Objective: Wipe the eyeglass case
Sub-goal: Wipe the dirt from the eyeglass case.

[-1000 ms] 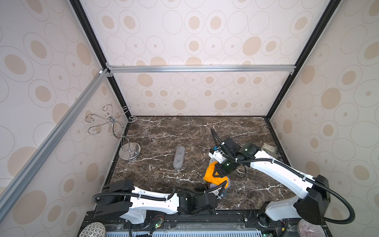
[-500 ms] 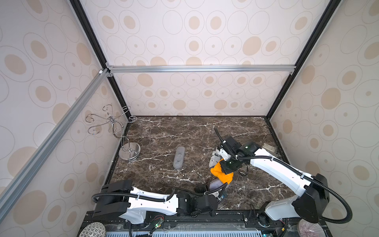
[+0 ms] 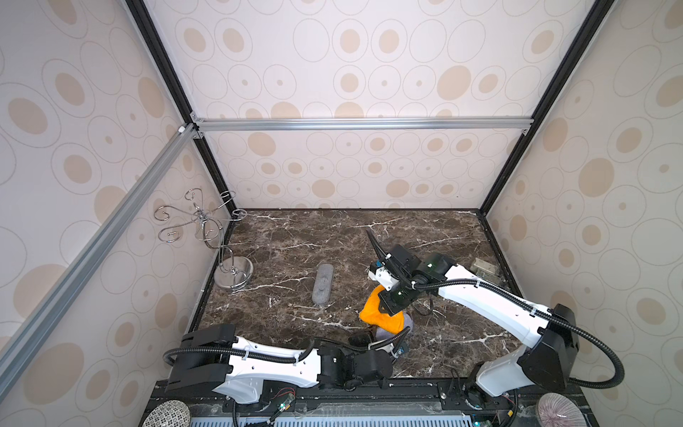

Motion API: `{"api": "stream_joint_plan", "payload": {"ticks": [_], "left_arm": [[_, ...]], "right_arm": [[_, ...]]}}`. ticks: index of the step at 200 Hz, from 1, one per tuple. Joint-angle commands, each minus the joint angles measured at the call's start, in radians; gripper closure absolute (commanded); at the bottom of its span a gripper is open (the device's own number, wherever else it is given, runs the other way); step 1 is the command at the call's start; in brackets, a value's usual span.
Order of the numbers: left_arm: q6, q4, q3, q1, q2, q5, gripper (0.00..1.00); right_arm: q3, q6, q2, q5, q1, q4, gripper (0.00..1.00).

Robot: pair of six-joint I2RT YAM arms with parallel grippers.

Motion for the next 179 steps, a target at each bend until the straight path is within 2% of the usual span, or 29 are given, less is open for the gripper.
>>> {"api": "stream_joint_plan", "payload": {"ticks": [1,37,71,134,147,179], "left_arm": [[-0.041,0.023,0.069,-0.004,-0.043,-0.072,0.62],[-0.082,0.031,0.028,-0.002,-0.075,-0.08,0.61],[-0.149,-0.002,0.04,0.016,-0.059,-0.088,0.62],[-0.357,0.056,-0.031,0.236,-0.141,0.111,0.61],[-0.414,0.053,-0.03,0.29,-0.139,0.168,0.59],[-0.495,0.056,0.01,0.371,-0.075,0.203,0.59]], "right_arm": [[-0.057,0.013,-0.016,0.042,-0.031,-0.013,1.0],[-0.166,0.022,-0.124,0.102,-0.177,-0.015,1.0],[-0.242,0.06,-0.253,0.208,-0.212,-0.043,1.0],[-0.428,0.16,-0.573,0.18,-0.216,0.051,1.0],[-0.45,0.172,-0.612,0.17,-0.217,0.068,1.0],[-0.485,0.179,-0.664,0.112,-0.217,0.116,1.0]]}}
